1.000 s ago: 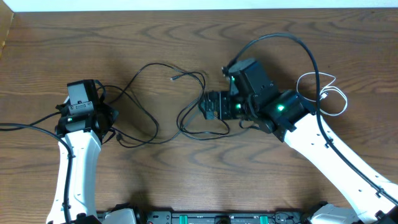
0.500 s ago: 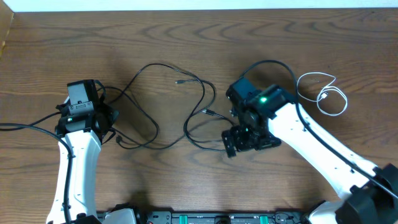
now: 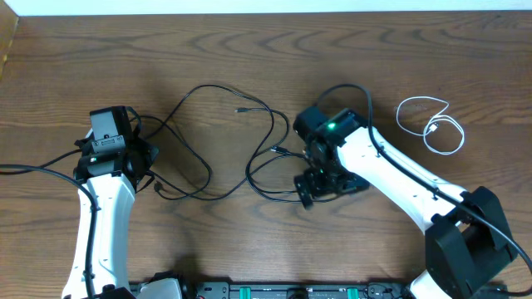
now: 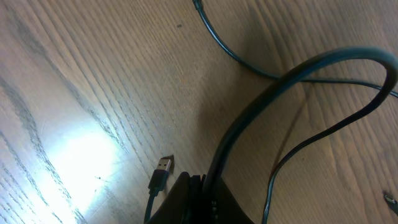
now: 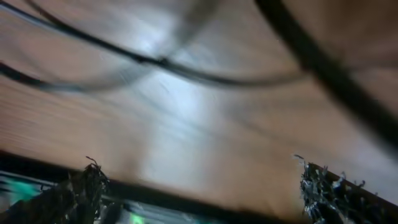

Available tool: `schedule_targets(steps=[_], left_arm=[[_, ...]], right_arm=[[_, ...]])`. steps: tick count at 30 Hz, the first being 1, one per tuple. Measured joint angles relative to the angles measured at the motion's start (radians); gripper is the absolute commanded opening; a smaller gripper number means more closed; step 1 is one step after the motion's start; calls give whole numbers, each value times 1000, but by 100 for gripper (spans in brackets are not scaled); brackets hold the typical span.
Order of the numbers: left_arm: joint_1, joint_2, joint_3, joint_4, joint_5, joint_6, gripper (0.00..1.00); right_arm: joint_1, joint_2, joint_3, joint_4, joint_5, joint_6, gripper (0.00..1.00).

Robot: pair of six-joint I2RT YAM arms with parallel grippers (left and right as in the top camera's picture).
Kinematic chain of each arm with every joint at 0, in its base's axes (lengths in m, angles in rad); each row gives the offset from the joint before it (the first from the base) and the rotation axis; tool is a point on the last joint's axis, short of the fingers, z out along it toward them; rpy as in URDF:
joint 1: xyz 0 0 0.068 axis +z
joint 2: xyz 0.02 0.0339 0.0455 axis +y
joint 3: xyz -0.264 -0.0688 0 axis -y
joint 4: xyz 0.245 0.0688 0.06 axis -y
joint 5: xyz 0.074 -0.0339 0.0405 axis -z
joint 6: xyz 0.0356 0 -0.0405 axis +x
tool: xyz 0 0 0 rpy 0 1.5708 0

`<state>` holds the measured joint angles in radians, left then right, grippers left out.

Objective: Untangle cables

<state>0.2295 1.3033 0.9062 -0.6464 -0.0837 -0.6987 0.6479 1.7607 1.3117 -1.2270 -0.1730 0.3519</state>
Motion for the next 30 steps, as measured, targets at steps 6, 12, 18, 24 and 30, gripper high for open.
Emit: schedule_targets(steps=[6, 12, 18, 24, 30], left_arm=[[0, 0, 0, 0, 0, 0, 8], [0, 0, 0, 0, 0, 0, 8], [0, 0, 0, 0, 0, 0, 8], [0, 0, 0, 0, 0, 0, 8], [0, 0, 0, 0, 0, 0, 8]], right_arm=[[-2, 0, 3, 186, -334, -67, 98], [0, 0, 4, 345, -449, -97, 96], [52, 0, 4, 399, -344, -103, 95], [144, 2, 4, 409, -110, -126, 91], [215, 69, 5, 414, 66, -165, 72]])
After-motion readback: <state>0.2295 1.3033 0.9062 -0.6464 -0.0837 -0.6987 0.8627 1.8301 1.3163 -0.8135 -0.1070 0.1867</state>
